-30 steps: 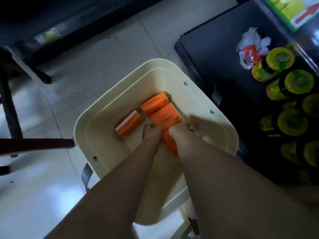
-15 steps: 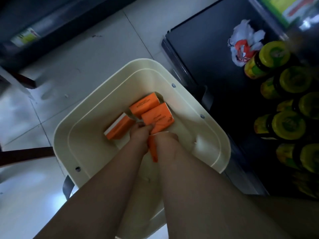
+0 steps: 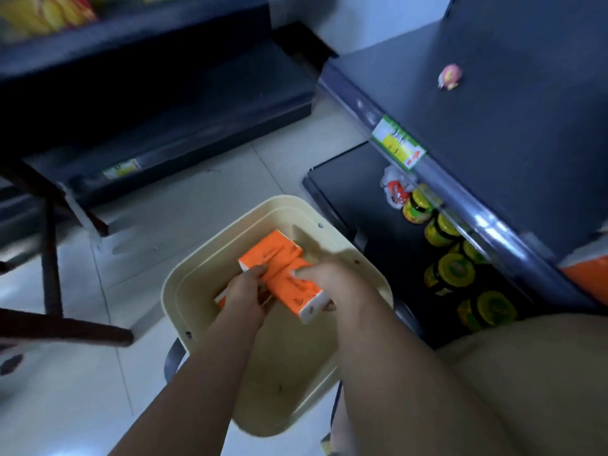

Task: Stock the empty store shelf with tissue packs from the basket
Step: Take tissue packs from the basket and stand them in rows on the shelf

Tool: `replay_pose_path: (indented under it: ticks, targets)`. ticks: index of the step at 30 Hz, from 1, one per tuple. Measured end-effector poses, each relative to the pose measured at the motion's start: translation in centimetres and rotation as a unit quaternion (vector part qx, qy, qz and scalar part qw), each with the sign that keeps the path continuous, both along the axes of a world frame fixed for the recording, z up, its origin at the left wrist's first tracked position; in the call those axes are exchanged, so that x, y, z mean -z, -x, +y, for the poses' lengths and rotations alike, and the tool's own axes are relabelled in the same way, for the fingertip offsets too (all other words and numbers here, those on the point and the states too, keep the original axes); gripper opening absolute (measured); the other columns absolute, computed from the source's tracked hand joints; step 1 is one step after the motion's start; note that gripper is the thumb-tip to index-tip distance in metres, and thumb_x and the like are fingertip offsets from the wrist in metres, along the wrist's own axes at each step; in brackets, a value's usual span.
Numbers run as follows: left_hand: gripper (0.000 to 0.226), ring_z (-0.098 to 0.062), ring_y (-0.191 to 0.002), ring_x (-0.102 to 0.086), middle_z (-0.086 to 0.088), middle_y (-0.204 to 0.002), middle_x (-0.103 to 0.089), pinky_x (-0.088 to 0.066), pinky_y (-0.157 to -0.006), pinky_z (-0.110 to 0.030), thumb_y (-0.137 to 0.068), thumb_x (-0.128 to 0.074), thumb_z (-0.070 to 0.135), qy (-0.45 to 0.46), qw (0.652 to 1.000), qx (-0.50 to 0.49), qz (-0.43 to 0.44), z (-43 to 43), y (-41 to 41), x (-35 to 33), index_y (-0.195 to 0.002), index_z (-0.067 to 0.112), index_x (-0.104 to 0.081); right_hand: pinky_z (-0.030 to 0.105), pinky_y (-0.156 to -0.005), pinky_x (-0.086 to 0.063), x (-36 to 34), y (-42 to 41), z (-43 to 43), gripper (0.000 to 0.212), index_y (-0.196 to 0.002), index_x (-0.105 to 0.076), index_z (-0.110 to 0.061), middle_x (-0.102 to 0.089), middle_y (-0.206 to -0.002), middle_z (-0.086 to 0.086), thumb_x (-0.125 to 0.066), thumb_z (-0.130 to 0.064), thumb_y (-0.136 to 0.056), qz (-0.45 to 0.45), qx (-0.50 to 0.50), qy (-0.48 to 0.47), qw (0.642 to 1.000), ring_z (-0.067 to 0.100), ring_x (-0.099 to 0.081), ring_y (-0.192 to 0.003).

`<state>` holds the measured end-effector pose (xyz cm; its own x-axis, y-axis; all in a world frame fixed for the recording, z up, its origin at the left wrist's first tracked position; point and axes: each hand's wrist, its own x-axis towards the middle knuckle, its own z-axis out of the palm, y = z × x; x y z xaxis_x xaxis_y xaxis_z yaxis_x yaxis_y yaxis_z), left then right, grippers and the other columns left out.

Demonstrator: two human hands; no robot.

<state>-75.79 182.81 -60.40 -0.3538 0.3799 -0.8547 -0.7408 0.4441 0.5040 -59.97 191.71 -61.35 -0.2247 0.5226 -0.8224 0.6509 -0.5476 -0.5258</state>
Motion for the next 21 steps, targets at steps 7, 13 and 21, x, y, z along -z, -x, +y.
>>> replay_pose_path:
  ticks: [7, 13, 21]
  targets:
    - [0.021, -0.014, -0.054, -0.05, -0.001, -0.054, -0.048, -0.049, -0.05, -0.024, -0.09, -0.07, 0.006, -0.162, 0.984, 0.003, -0.078, -0.1, -0.6, -10.1, -0.075, 0.013, -0.057, 0.053, -0.089, -0.061, -17.3, -2.7, -0.7, 0.043, -0.095, -0.076, -0.012, -0.08, -0.089, 0.007, -0.089, -0.029, -0.058, 0.032, 0.017, -0.138, 0.99, 0.029, -0.078, -0.087]
    - [0.033, -0.021, -0.07, -0.066, -0.007, -0.094, -0.067, -0.057, -0.059, -0.026, -0.089, -0.073, 0.005, -0.311, 0.943, 0.116, 0.018, 0.7, -3.4, -18.5, -0.11, 0.022, -0.053, 0.039, -0.083, -0.061, -26.7, -7.8, -3.0, 0.025, -0.091, -0.076, -0.018, -0.079, -0.084, -0.001, -0.086, -0.022, -0.069, 0.067, 0.1, -0.323, 0.939, 0.02, -0.077, -0.082]
    - [0.057, -0.03, -0.091, -0.075, -0.018, -0.113, -0.071, -0.062, -0.076, -0.036, -0.089, -0.067, 0.007, -0.465, 0.862, 0.201, -0.021, 1.3, -12.0, -28.9, -0.143, -0.005, -0.051, 0.036, -0.084, -0.056, -34.2, -18.1, -8.9, 0.022, -0.102, -0.074, -0.021, -0.079, -0.099, -0.002, -0.081, -0.016, -0.082, 0.144, 0.231, -0.477, 0.836, 0.014, -0.074, -0.092]
